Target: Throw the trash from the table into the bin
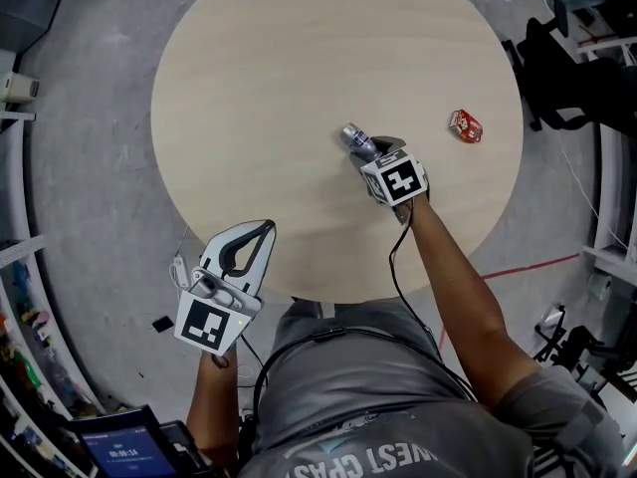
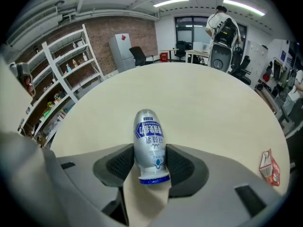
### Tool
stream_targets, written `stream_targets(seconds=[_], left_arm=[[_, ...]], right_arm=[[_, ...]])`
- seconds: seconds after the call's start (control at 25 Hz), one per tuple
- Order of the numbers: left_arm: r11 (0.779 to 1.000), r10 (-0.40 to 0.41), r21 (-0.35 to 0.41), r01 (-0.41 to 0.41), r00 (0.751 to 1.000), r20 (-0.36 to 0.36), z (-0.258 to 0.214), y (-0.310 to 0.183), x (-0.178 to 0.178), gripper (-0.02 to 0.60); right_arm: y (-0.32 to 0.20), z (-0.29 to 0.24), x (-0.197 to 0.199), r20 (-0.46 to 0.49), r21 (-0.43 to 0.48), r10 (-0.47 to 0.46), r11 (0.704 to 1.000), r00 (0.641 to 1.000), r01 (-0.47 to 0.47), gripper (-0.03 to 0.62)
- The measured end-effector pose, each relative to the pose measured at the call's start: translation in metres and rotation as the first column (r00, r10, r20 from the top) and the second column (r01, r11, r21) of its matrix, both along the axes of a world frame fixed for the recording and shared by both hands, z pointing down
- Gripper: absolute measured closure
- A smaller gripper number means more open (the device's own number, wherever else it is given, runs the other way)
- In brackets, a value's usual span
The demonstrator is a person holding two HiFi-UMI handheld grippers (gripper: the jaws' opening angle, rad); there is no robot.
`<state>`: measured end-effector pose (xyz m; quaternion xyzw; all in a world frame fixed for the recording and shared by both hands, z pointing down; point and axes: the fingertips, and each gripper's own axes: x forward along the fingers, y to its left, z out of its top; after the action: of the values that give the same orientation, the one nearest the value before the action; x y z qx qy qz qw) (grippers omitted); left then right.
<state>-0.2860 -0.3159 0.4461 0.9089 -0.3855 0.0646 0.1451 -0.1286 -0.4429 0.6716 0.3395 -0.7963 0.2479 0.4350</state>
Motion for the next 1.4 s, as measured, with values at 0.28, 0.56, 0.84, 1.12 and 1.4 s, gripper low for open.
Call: stream_targets(seconds=[0.28,0.56,0.84,1.12,1.4], left_arm=[[1.000,-0.006,0.024,0.006,1.000,0.009,0.003,0.002,-0.007,0.538],[0.996,0.008,0.086,-0.009,1.000,0.013,-0.030,0.023,-0.010,0.538],[0.984,0.024,0.178,-0.026,1.000,0.014,-0.077,0.059,-0.023,0.538],[0.966,0.026,0.258,-0.025,1.000,0.003,-0.113,0.096,-0.035,0.538],[0.935,0.034,0.354,-0.026,0.999,-0.015,-0.157,0.139,-0.035,0.538]], right_arm=[[-0.001,-0.022,-0.008,0.050,0.075,-0.033,0.997,0.998,0.029,0.387],[0.025,-0.092,-0.021,0.091,0.169,-0.071,0.984,0.993,0.055,0.387],[0.070,-0.177,-0.043,0.122,0.276,-0.119,0.958,0.985,0.081,0.387],[0.121,-0.250,-0.055,0.137,0.379,-0.150,0.921,0.979,0.088,0.387],[0.186,-0.314,-0.062,0.142,0.462,-0.198,0.880,0.970,0.112,0.387]])
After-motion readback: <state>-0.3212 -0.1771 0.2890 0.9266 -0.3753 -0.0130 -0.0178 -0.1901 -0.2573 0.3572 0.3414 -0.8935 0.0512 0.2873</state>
